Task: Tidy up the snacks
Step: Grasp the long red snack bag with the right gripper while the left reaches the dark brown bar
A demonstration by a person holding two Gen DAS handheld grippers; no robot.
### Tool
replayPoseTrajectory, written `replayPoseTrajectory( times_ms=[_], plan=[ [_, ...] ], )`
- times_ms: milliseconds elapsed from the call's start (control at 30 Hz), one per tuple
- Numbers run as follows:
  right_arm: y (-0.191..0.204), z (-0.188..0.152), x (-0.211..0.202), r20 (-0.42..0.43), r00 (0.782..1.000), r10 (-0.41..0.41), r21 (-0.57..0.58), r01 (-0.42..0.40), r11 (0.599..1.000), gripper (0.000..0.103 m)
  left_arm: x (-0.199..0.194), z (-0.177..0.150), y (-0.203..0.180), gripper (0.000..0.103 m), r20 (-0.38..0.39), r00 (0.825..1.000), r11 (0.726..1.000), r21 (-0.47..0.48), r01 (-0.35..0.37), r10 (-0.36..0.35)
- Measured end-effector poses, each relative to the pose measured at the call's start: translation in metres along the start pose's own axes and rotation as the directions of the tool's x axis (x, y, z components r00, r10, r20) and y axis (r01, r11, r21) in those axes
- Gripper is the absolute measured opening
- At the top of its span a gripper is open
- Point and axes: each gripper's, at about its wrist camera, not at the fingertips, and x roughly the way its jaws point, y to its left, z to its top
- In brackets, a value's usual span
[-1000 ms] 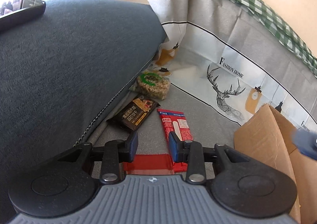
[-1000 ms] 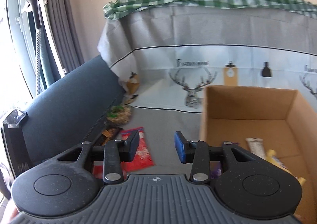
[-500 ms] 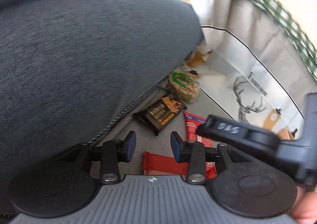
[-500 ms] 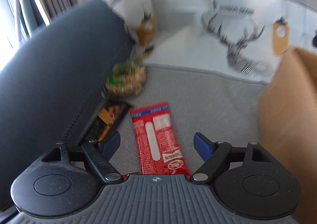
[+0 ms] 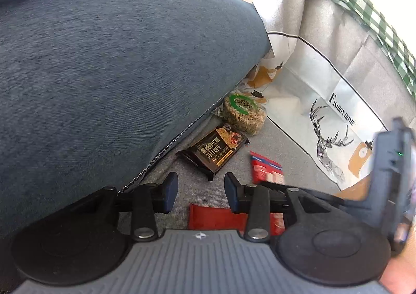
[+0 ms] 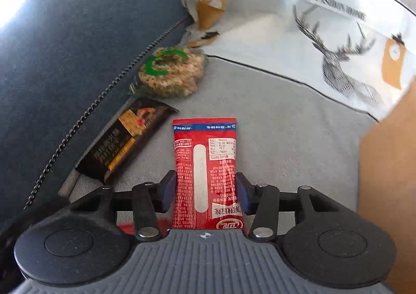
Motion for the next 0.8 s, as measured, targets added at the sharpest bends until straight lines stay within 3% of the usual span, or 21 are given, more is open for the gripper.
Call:
replayPoseTrajectory(
  times_ms=[133,267,400,467,667,800],
  plan=[
    [-0.011,-0.007,-0.032,0.025,0.999,-0.048,0.04,0.047,0.998,0.048,0.006,-0.001,-0.008,0.043,0.019,0.999,0.998,0.052,-0.028,0.027],
    [-0.018,-0.014,-0.086,0.102,0.993,-0.062,0.097,0.052,0.994,0.048,0.016,-0.001,-0.026,0.044,0.062,0.996,0.986,0.146,-0.076,0.068],
    [-0.026,-0.028,-0.135,0.179,0.983,-0.047,0.119,0.026,0.993,0.048,0.031,-0.003,-0.052,0.062,0.129,0.986,0.949,0.281,-0.142,0.109],
    [-0.033,-0.037,-0.151,0.191,0.981,-0.038,0.134,0.012,0.991,0.048,0.044,-0.004,-0.063,0.063,0.159,0.975,0.922,0.332,-0.2,0.154],
    [-0.043,-0.063,-0.178,0.185,0.983,-0.025,0.136,-0.001,0.991,0.048,0.084,-0.003,-0.076,0.066,0.123,0.963,0.864,0.425,-0.271,0.242],
    [-0.04,-0.075,-0.188,0.186,0.983,-0.004,0.118,-0.018,0.993,0.048,0.095,-0.001,-0.072,0.067,0.086,0.967,0.869,0.424,-0.255,0.242]
  ],
)
